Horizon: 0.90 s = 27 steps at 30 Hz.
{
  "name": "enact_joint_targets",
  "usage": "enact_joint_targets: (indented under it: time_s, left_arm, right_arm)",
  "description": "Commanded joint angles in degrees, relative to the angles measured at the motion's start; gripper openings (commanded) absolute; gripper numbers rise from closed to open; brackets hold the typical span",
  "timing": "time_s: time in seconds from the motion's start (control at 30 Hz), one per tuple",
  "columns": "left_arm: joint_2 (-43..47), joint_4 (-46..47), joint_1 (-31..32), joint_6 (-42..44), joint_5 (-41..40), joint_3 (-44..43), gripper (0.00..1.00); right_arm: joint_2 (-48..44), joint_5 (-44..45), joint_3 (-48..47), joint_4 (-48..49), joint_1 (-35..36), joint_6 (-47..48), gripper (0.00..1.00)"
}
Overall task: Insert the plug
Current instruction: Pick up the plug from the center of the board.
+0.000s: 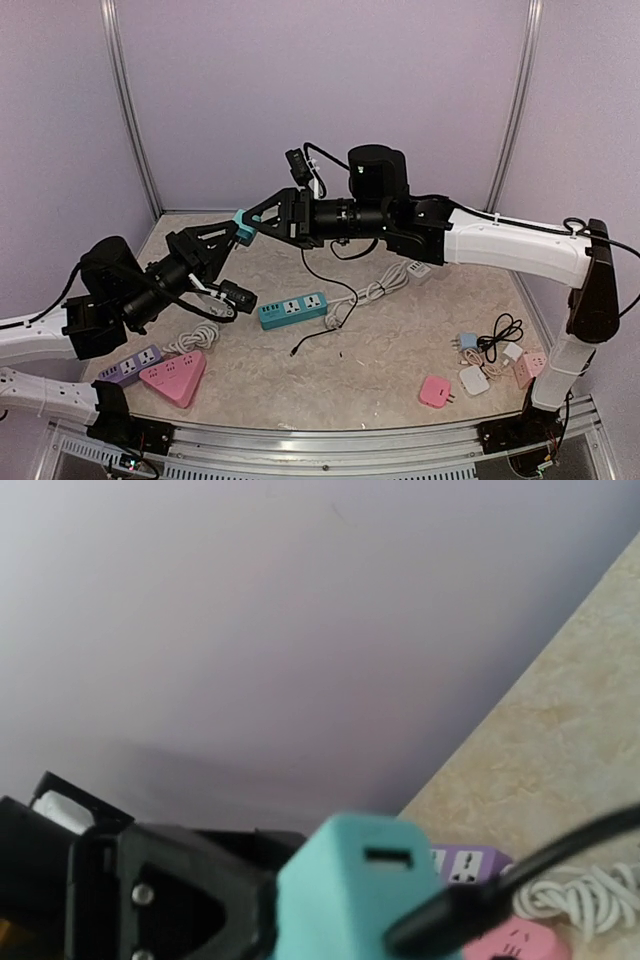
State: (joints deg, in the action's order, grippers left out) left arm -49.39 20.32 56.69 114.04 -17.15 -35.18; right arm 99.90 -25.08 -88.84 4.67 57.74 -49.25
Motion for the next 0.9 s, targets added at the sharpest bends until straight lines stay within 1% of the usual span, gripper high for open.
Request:
enact_joint_targets:
  time_s: [0.0, 0.07, 0.17, 0.23, 0.33, 0.43, 0.5, 0.57, 0.6, 0.63, 0.67, 0.73, 0.87]
  left_arm:
    - [-0.25, 4.82, 0.43, 21.53, 1.88, 1.61, 0.00]
    - [0.03, 4.61, 0.51, 21.40, 2.47, 2.02, 0.00]
    - [0.11, 4.53, 0.53, 21.03, 2.52, 2.14, 0.00]
    - [-0.33, 4.95, 0.53, 20.69, 2.19, 1.92, 0.00]
    - [-0.90, 5.24, 0.53, 20.01, 1.33, 1.31, 0.00]
    - [-1.29, 5.41, 0.53, 19.53, 0.17, 1.23, 0.00]
    - [-1.49, 5.44, 0.44, 19.28, -0.06, 1.41, 0.00]
    - [-1.58, 5.52, 0.44, 19.18, -0.15, 1.38, 0.00]
    - [-1.59, 5.52, 0.44, 19.07, -0.35, 1.28, 0.00]
    - [-1.72, 5.52, 0.40, 18.90, -0.67, 1.09, 0.00]
    - [-1.82, 5.60, 0.37, 18.58, -1.00, 0.82, 0.00]
    - [-2.14, 5.76, 0.20, 18.28, -1.39, 0.35, 0.00]
    - [-2.69, 6.71, -0.09, 18.95, -0.73, 0.37, 0.00]
  right_arm:
    - [1.58, -1.80, 1.49, 4.81, -1.77, -4.88, 0.67]
    - [2.30, -2.49, 1.61, 7.14, -2.22, -5.72, 0.62]
    - [4.51, -6.12, -1.57, 8.88, -2.24, -5.81, 0.57]
    - [5.46, -7.25, -2.73, 8.87, -2.28, -6.13, 0.51]
    - [5.58, -7.60, -2.13, 8.22, -2.33, -6.49, 0.50]
    - [5.76, -9.78, -1.31, 10.40, -2.30, -7.74, 0.49]
    - [6.15, -11.29, -1.36, 11.28, -2.23, -8.44, 0.41]
    - [6.40, -12.52, -1.40, 11.69, -2.28, -8.84, 0.25]
    - [6.44, -13.33, -1.26, 12.36, -2.27, -9.28, 0.20]
    - [6.49, -14.12, -0.93, 13.29, -2.27, -9.81, 0.19]
    - [6.53, -14.67, -0.87, 13.28, -2.28, -10.10, 0.21]
    - [6.46, -14.86, -1.01, 12.23, -2.28, -9.99, 0.30]
    - [7.36, -15.94, -1.73, 12.00, -2.25, -10.73, 0.39]
